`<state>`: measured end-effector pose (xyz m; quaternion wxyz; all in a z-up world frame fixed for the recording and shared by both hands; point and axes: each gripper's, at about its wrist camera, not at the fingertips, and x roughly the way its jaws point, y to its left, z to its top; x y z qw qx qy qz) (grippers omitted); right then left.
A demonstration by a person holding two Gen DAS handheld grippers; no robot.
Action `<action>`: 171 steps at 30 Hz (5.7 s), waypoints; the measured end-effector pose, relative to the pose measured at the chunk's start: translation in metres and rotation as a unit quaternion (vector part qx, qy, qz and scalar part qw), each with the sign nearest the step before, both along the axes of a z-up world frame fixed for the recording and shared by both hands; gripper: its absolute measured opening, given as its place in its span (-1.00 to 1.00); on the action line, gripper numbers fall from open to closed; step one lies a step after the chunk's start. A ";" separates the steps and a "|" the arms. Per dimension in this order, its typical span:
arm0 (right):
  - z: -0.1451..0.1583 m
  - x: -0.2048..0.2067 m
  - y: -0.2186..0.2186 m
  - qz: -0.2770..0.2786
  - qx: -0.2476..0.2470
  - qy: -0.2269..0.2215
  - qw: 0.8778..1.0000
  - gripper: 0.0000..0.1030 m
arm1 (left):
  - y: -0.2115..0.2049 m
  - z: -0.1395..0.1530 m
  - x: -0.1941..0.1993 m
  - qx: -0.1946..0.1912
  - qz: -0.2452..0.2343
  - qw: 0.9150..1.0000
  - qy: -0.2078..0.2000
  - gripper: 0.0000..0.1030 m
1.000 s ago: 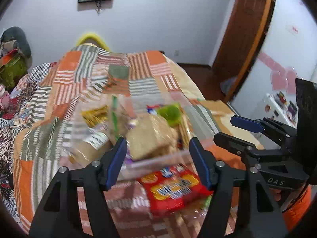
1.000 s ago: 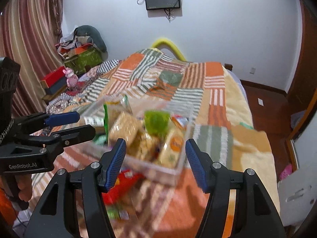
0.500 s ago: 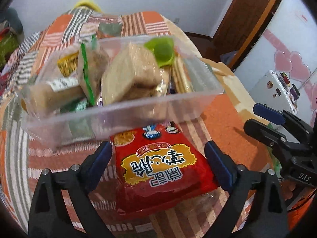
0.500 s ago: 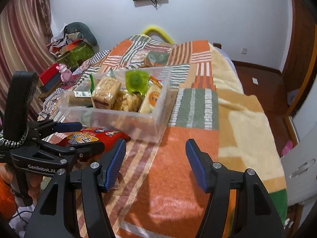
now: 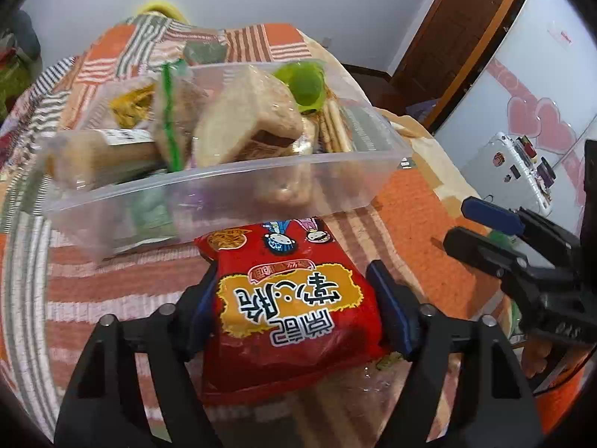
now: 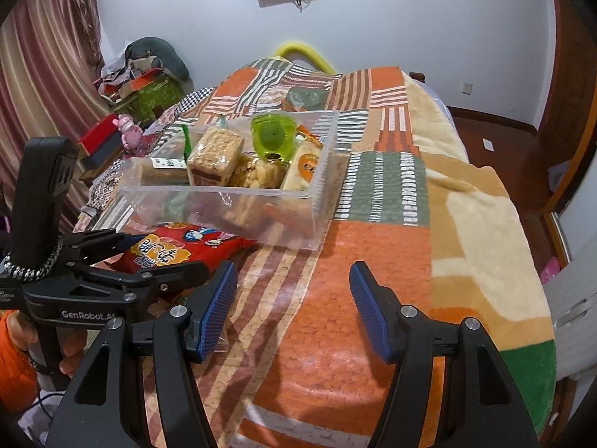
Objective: Organize snacks
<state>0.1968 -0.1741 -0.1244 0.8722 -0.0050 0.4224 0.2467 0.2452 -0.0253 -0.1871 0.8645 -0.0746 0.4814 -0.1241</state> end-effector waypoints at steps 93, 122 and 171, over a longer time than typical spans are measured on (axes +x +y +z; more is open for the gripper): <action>0.001 0.077 0.066 0.005 -0.035 -0.027 0.999 -0.02 | 0.056 0.031 0.066 0.059 0.068 0.990 -0.107 0.39; 0.157 -0.065 0.018 -0.013 0.074 -0.232 0.970 0.34 | 0.051 0.200 -0.122 0.058 0.116 0.931 -0.340 0.70; 0.162 -0.122 0.015 -0.047 0.067 -0.286 0.955 1.00 | 0.031 0.209 -0.185 0.067 0.123 0.916 -0.376 1.00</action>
